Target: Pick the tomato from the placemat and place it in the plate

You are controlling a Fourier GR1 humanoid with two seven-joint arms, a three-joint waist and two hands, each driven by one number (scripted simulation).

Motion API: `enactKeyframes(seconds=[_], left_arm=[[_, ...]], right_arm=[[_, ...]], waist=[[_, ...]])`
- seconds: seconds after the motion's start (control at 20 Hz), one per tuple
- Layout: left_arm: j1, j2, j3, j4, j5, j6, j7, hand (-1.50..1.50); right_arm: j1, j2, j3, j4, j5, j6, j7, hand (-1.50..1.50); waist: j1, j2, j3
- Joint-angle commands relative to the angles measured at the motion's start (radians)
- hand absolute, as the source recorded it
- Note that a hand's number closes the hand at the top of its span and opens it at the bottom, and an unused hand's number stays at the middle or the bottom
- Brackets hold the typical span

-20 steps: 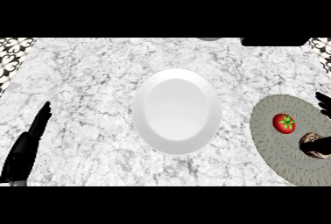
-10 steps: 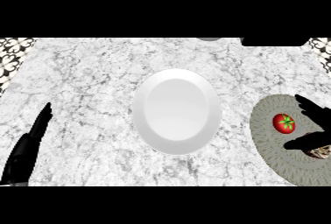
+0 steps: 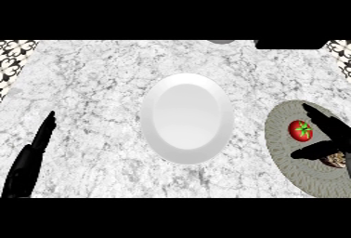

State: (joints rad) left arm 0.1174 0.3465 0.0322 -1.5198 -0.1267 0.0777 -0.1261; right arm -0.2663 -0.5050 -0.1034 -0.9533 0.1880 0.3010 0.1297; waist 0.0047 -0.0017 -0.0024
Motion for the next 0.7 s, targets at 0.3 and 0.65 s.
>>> enactKeyframes(seconds=[0.3,0.65], left_arm=[[-0.014,-0.052,0.028,0.022,-0.068,-0.005,-0.017,0.00],[-0.012,-0.025,0.067,0.014,-0.027,-0.056,-0.011,0.00]], right_arm=[[-0.086,0.006,-0.055,0.177,0.057,-0.024,-0.170,1.50],[-0.084,-0.059,0.066,0.117,0.247,-0.111,-0.196,1.50]], waist=[[0.002,0.003,0.003],[0.009,0.002,0.002]])
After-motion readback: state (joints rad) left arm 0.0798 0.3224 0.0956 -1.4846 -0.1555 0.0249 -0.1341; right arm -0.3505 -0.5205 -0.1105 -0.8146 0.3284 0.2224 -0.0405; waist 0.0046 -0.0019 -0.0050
